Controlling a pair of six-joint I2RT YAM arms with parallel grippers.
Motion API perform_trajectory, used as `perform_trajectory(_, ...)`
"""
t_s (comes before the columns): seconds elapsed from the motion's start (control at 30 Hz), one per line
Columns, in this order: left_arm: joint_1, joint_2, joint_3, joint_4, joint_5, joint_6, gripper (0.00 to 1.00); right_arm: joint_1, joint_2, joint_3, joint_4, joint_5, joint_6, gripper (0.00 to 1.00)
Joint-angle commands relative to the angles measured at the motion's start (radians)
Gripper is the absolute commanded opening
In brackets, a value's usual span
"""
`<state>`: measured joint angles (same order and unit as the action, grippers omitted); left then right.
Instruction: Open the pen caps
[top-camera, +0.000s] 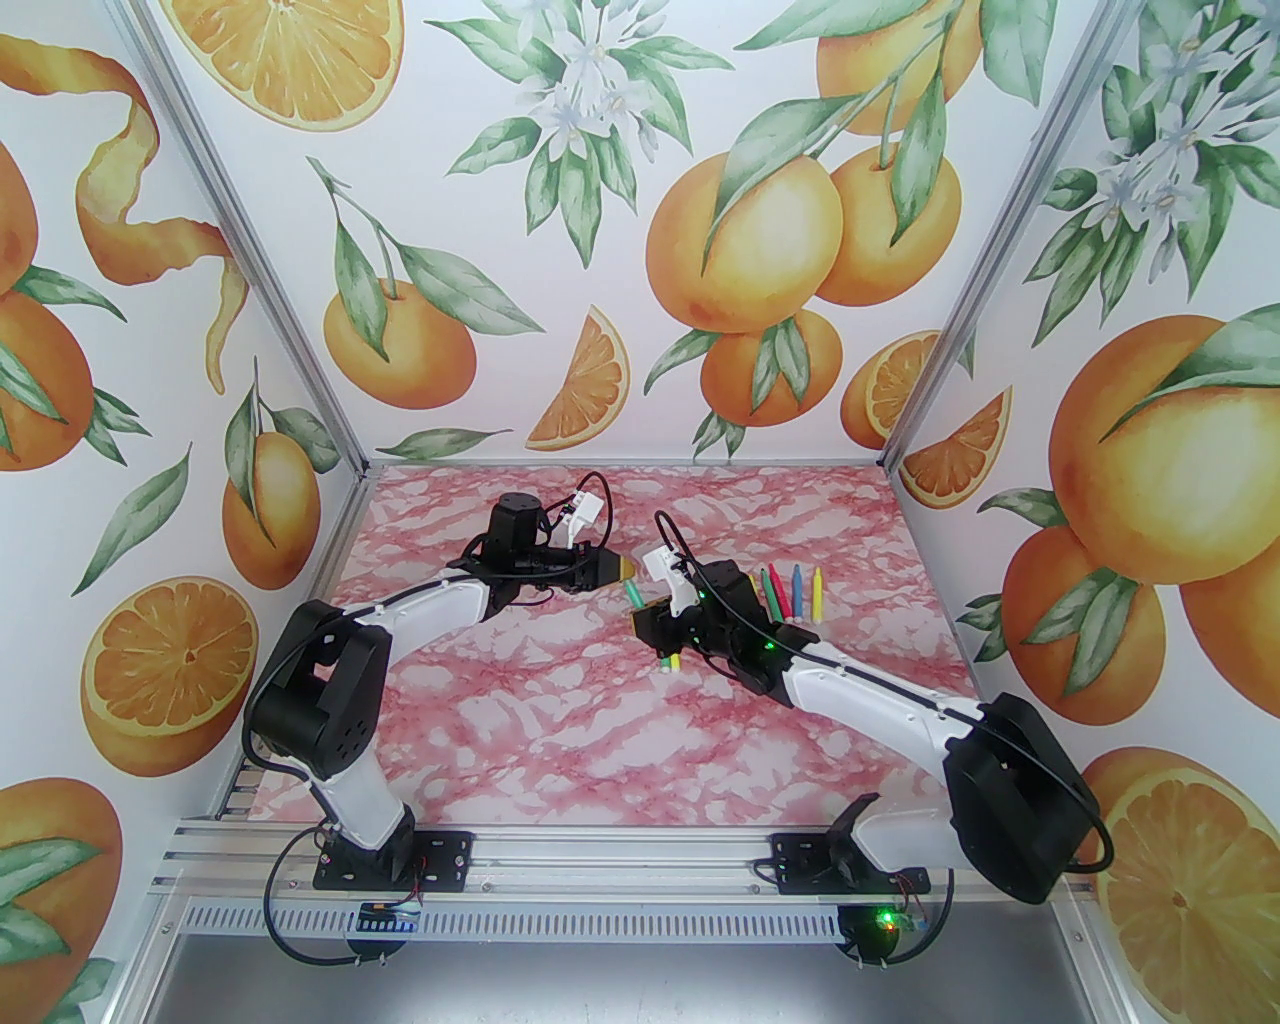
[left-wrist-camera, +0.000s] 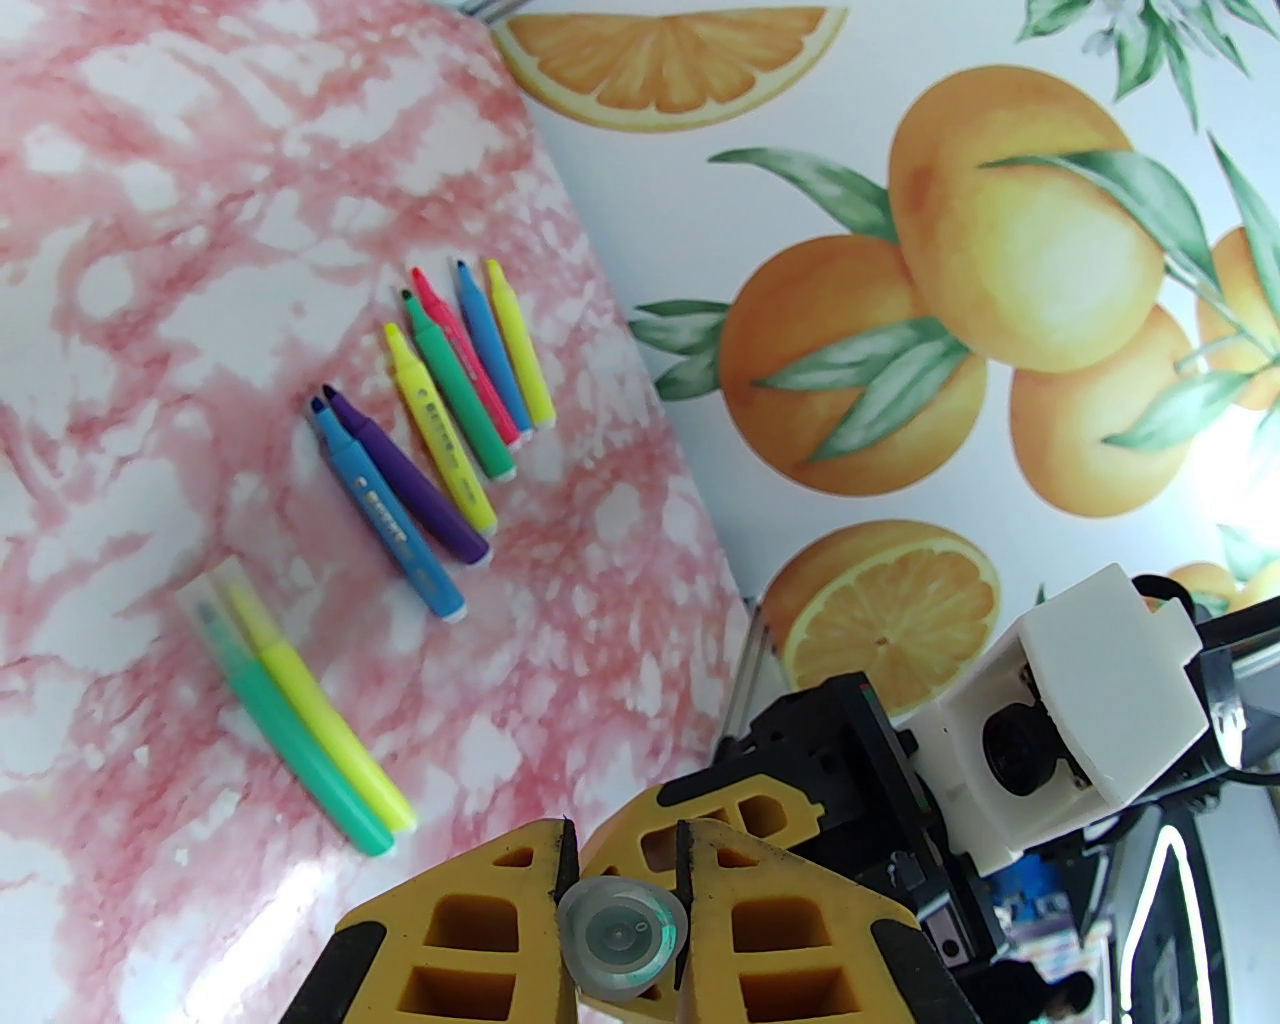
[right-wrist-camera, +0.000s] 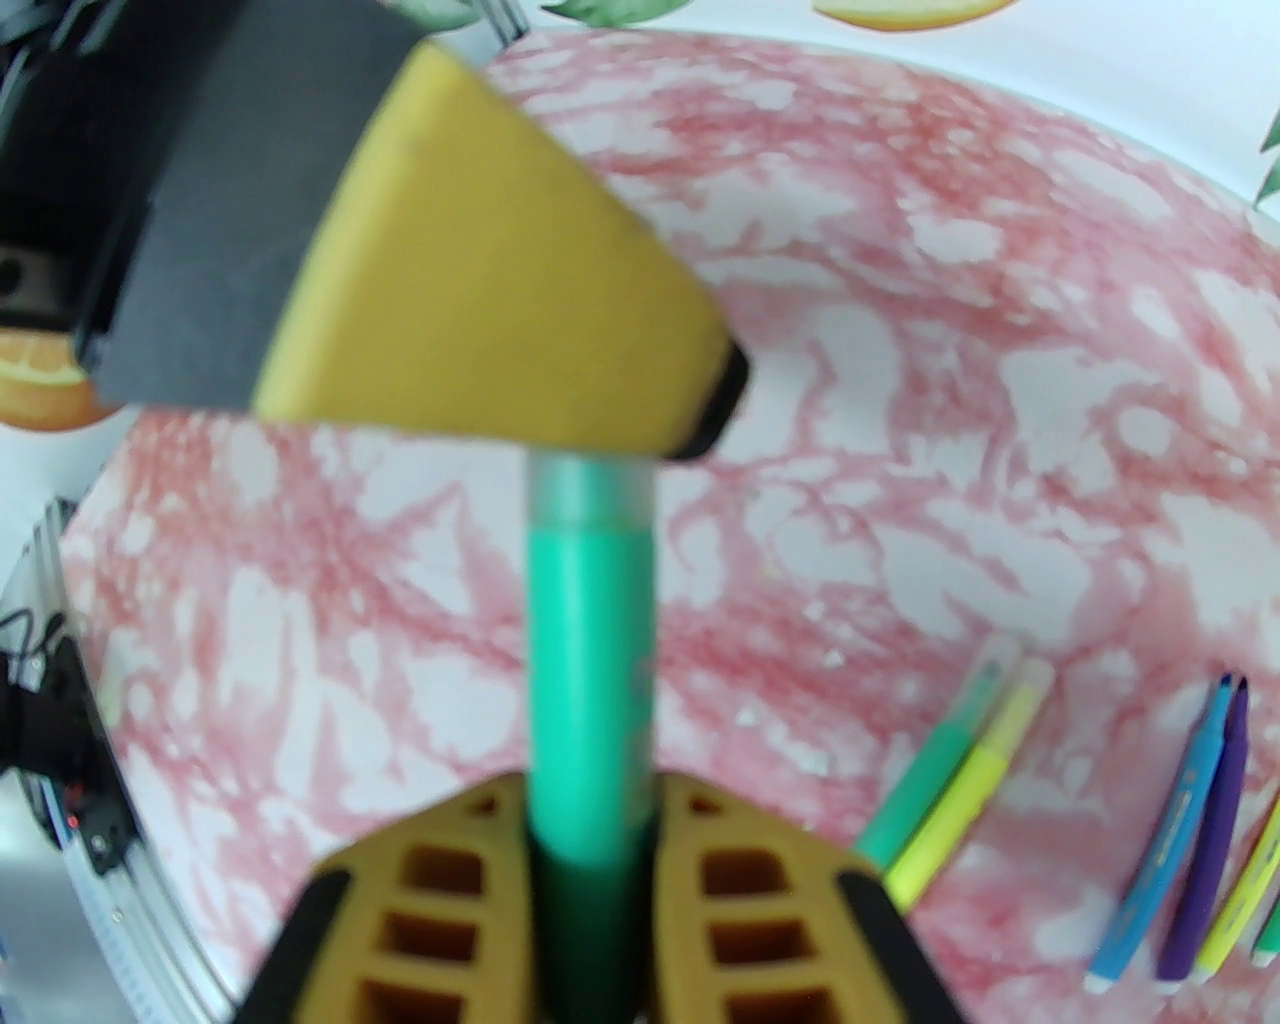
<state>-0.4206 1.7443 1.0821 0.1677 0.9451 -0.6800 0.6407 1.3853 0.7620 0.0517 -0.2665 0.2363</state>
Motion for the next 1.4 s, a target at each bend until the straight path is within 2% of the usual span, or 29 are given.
perform_trajectory(0.0,0.118,-0.052,0.078,0.041,-0.231,0.064,0.0,0.004,-0.021,-0.062,-0.182,-0.072,-0.021,0.0)
perform_trajectory(0.27,0.13,-0.058,0.097,0.005,-0.255,0.079,0.0,0.004,-0.013,-0.066,-0.212,-0.108,-0.041,0.0)
perform_trajectory(0.4,0.131,-0.053,0.126,-0.074,-0.264,0.126,0.0,0.002,-0.016,-0.069,-0.215,-0.076,-0.04,0.0)
perform_trajectory(0.53,0.129,-0.045,0.162,-0.284,-0.345,0.258,0.0,-0.001,-0.015,-0.06,-0.215,0.054,-0.015,0.0)
perform_trajectory(0.63,0.13,-0.033,0.174,-0.441,-0.448,0.355,0.0,-0.033,0.003,-0.047,-0.208,0.118,0.013,0.0)
perform_trajectory(0.73,0.129,-0.018,0.177,-0.54,-0.525,0.414,0.0,-0.063,0.02,-0.036,-0.189,0.178,0.052,0.0)
perform_trajectory(0.9,0.126,0.018,0.177,-0.614,-0.578,0.457,0.0,-0.099,0.074,0.002,-0.209,0.336,0.125,0.0)
perform_trajectory(1.03,0.119,0.059,0.203,-0.662,-0.614,0.48,0.0,-0.119,0.114,0.024,-0.211,0.406,0.163,0.0)
perform_trajectory(1.27,0.09,0.155,0.265,-0.754,-0.718,0.519,0.0,-0.128,0.213,0.074,-0.243,0.464,0.204,0.0)
perform_trajectory(1.37,0.085,0.172,0.269,-0.754,-0.728,0.525,0.0,-0.133,0.253,0.094,-0.259,0.477,0.215,0.0)
